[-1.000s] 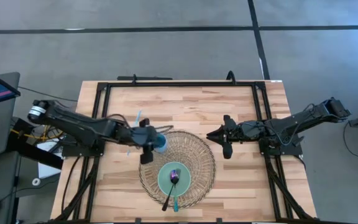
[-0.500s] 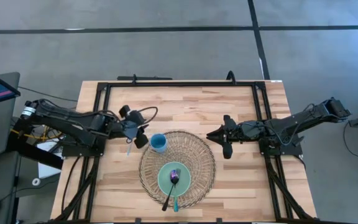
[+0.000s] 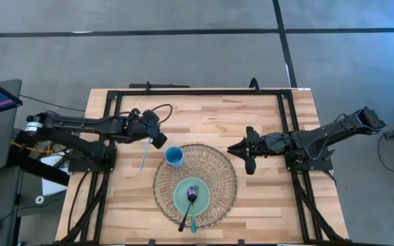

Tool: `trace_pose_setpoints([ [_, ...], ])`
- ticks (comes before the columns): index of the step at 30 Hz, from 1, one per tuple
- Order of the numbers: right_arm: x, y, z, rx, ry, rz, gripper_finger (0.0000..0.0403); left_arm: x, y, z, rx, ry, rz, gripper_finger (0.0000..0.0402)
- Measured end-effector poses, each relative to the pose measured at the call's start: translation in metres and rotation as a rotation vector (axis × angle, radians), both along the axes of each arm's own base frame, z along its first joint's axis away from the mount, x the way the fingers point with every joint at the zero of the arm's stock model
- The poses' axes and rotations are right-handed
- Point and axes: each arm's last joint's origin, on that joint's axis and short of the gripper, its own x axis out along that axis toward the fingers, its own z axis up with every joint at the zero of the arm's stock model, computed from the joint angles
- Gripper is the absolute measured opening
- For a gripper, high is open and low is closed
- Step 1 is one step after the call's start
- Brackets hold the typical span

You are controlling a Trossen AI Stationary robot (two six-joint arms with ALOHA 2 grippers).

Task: Pick & Place Utensil
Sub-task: Put the blue straw into the blue cup on the brown placemat

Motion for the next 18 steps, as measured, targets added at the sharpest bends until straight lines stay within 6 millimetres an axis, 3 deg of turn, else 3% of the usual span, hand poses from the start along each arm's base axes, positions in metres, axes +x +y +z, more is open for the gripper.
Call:
trace_pose_setpoints([
  [11, 0.000, 0.000, 0.000, 0.000, -0.001, 0.000, 0.0056, -0.017, 0.028, -0.074, -0.178, 0.141, 0.172, 0.0116],
  [18, 0.000, 0.000, 0.000, -0.001, -0.001, -0.003, 0.0056, -0.020, 0.032, -0.109, -0.244, 0.061, 0.151, 0.0116],
])
